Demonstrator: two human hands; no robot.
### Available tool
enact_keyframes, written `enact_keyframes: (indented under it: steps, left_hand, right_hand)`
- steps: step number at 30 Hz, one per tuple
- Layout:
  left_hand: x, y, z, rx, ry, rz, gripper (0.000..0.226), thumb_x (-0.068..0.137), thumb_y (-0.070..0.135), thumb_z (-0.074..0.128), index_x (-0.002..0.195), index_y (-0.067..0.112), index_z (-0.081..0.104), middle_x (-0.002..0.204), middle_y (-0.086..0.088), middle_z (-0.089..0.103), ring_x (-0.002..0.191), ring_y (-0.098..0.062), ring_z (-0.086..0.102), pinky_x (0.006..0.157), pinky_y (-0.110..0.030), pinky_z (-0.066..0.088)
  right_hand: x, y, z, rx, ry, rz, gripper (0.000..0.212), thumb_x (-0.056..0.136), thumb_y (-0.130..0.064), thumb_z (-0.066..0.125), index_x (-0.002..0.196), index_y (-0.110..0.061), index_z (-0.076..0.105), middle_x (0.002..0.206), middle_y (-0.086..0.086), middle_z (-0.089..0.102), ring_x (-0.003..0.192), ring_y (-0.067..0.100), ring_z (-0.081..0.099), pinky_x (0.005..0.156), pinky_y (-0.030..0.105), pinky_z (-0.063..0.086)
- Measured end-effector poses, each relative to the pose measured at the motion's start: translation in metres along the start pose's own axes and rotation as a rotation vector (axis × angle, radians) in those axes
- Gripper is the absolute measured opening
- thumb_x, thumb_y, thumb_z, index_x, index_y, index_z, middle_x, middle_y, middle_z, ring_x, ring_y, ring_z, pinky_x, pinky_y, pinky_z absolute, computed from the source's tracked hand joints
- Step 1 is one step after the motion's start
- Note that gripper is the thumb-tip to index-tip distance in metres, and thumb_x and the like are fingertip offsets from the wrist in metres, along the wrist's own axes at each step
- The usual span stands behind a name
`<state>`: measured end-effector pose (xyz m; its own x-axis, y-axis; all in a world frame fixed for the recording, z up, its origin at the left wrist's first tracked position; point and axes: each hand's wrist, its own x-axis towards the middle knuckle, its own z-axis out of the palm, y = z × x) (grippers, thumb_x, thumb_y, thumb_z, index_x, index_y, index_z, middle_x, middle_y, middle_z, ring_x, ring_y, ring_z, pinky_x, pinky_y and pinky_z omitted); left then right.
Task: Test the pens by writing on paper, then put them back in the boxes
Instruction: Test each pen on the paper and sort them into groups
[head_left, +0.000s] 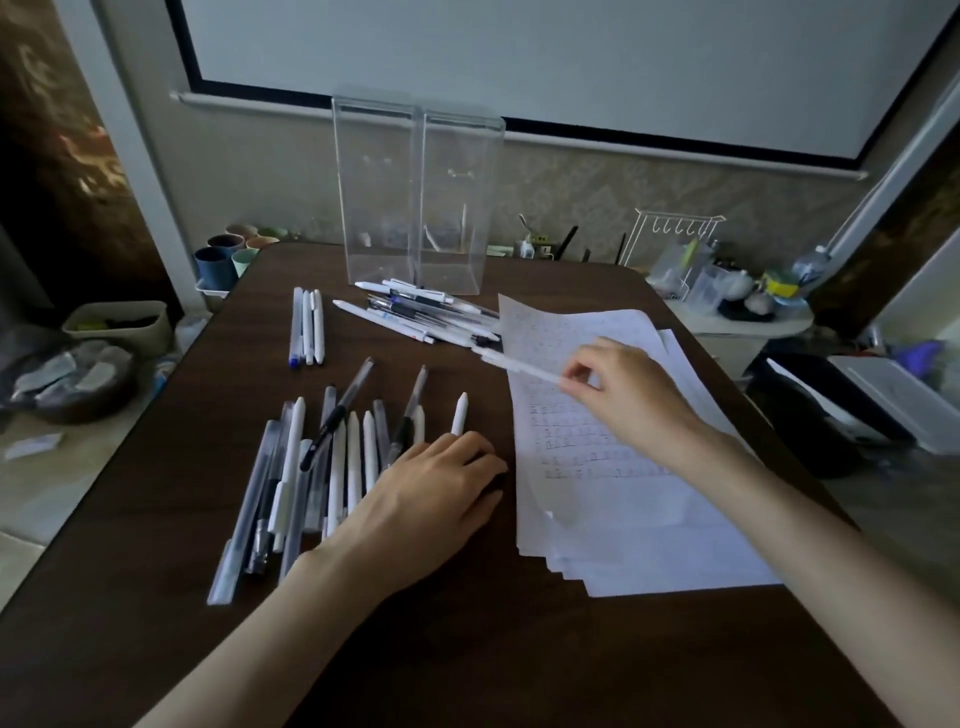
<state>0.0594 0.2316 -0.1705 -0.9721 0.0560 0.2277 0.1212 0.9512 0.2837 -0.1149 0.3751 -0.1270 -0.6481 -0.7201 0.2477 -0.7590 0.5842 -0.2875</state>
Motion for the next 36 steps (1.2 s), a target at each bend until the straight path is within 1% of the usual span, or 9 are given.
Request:
enact_keyframes:
  steps: [6,10,15,18,22,24,26,28,36]
  left_hand:
    - [0.004,0.005,-0.003,0.054,0.025,-0.007,0.030,0.096,0.032,0.046,0.122,0.024,0.058,0.123,0.007,0.052,0.111,-0.011,0.052,0.092,-0.026,0.040]
    - [0.017,0.026,-0.003,0.069,0.068,0.079,0.031,0.090,0.030,0.047,0.115,0.019,0.063,0.115,0.001,0.059,0.102,-0.014,0.058,0.085,-0.029,0.047]
    - [0.039,0.074,0.019,0.043,-0.008,0.316,0.045,0.095,0.045,0.033,0.123,0.019,0.057,0.125,-0.001,0.056,0.111,-0.016,0.054,0.093,-0.031,0.045]
    - [0.044,0.079,0.038,-0.024,-0.090,0.322,0.053,0.096,0.051,0.030,0.135,0.019,0.047,0.139,-0.001,0.046,0.126,-0.015,0.043,0.106,-0.032,0.034]
    - [0.041,0.067,0.049,-0.052,-0.116,0.302,0.055,0.097,0.051,0.027,0.142,0.021,0.037,0.147,0.002,0.036,0.136,-0.011,0.029,0.112,-0.034,0.025]
    - [0.040,0.069,0.050,-0.025,-0.113,0.301,0.053,0.098,0.048,0.027,0.141,0.020,0.039,0.146,0.001,0.038,0.135,-0.012,0.031,0.112,-0.034,0.027]
    - [0.040,0.072,0.051,-0.006,-0.092,0.296,0.051,0.098,0.047,0.029,0.139,0.018,0.042,0.143,0.000,0.043,0.133,-0.014,0.036,0.109,-0.034,0.031]
    - [0.040,0.073,0.051,-0.004,-0.088,0.293,0.051,0.098,0.046,0.029,0.138,0.019,0.044,0.141,0.000,0.044,0.131,-0.013,0.037,0.109,-0.032,0.032]
    - [0.040,0.073,0.050,-0.021,-0.101,0.277,0.052,0.097,0.048,0.027,0.137,0.020,0.045,0.140,0.002,0.046,0.131,-0.011,0.038,0.110,-0.032,0.030]
  right_hand:
    - [-0.070,0.064,-0.027,-0.098,0.015,0.141,0.011,0.088,-0.023,0.064,0.093,-0.014,0.068,0.087,-0.005,0.057,0.068,0.004,0.047,0.063,0.027,0.042]
    - [-0.081,0.081,-0.025,-0.149,-0.087,0.158,0.018,0.091,-0.027,0.059,0.105,-0.017,0.067,0.096,-0.007,0.055,0.096,0.015,0.048,0.079,0.028,0.039]
    - [-0.057,0.067,-0.007,-0.042,-0.080,0.066,0.037,0.092,-0.039,0.056,0.122,-0.018,0.058,0.115,-0.004,0.054,0.111,0.016,0.045,0.094,0.032,0.038]
    - [-0.048,0.064,0.010,-0.119,-0.012,0.001,0.022,0.094,-0.026,0.056,0.109,-0.011,0.061,0.108,0.002,0.057,0.100,0.023,0.051,0.084,0.033,0.040]
    - [-0.055,0.071,0.012,-0.010,0.163,-0.069,0.017,0.092,-0.018,0.053,0.104,-0.007,0.057,0.096,0.007,0.064,0.086,0.030,0.060,0.073,0.040,0.044]
    - [-0.059,0.071,0.009,0.007,0.211,-0.075,0.029,0.092,-0.037,0.047,0.103,-0.012,0.057,0.095,0.002,0.065,0.088,0.023,0.061,0.077,0.038,0.041]
    - [-0.058,0.068,0.008,-0.048,0.240,-0.078,0.046,0.086,-0.062,0.041,0.086,-0.018,0.055,0.083,-0.007,0.062,0.079,0.015,0.058,0.075,0.033,0.034]
    - [-0.059,0.064,0.009,-0.070,0.285,-0.107,0.051,0.081,-0.071,0.040,0.067,-0.022,0.043,0.065,-0.013,0.048,0.064,0.012,0.047,0.069,0.031,0.031]
    - [-0.060,0.061,0.012,-0.092,0.427,-0.203,0.037,0.080,-0.043,0.049,0.055,-0.020,0.034,0.051,-0.014,0.030,0.051,0.011,0.032,0.063,0.027,0.025]
